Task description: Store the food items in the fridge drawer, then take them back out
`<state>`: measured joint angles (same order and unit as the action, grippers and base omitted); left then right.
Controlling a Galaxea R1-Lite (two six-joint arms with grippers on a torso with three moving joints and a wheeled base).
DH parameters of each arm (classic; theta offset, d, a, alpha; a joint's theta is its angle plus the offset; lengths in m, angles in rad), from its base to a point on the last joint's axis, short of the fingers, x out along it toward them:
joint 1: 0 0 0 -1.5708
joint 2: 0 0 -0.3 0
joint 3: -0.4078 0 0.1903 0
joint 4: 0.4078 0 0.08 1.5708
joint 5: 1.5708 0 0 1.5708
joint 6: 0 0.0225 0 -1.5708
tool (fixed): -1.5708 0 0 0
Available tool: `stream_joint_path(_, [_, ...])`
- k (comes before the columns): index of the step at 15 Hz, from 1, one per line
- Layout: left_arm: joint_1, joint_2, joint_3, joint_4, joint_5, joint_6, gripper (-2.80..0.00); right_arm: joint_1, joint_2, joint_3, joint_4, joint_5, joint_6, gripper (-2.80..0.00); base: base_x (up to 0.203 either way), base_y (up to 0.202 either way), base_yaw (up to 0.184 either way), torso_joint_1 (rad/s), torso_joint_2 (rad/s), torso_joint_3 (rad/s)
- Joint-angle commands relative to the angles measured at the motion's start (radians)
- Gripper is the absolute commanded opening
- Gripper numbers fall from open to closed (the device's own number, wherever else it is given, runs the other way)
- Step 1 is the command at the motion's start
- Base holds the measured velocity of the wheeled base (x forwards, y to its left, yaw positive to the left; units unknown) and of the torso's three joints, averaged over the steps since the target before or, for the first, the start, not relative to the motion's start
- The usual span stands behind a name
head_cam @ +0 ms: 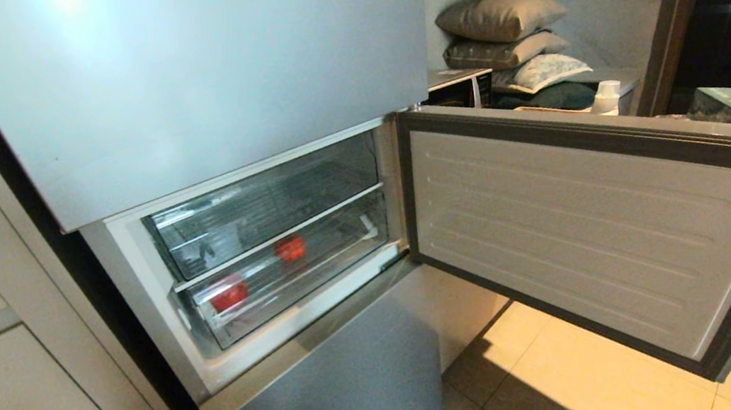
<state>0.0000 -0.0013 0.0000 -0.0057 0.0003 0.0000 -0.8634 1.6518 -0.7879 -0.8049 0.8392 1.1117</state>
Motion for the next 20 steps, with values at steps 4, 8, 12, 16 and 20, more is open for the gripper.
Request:
stream_joint_path(4, [0.0,0.0,0.002,0.0,0.001,0.0,-2.8,0.047,0.09,-0.005,0.001,0.099,0.006,-2.8,0.0,0.0,0.0,0.0,0.0,0.0])
stream_joint_path(8, [0.0,0.0,0.002,0.0,0.001,0.0,-2.8,0.074,0.041,0.039,0.013,0.176,0.005,-2.8,0.0,0.0,0.0,0.0,0.0,0.0])
stream_joint_path(12, [0.001,0.0,0.002,0.0,0.0,0.0,-2.8,0.11,-0.03,0.113,0.016,0.182,0.004,-2.8,0.0,0.0,0.0,0.0,0.0,0.0])
stream_joint_path(16, [0.0,0.0,0.002,0.0,0.001,0.0,-2.8,0.099,-0.172,0.137,0.02,0.183,0.018,-2.8,0.0,0.0,0.0,0.0,0.0,0.0])
stream_joint_path(20, [0.0,0.0,0.002,0.0,0.001,0.0,-2.8,0.035,-0.245,-0.076,0.019,0.16,0.171,-2.8,0.0,0.0,0.0,0.0,0.0,0.0])
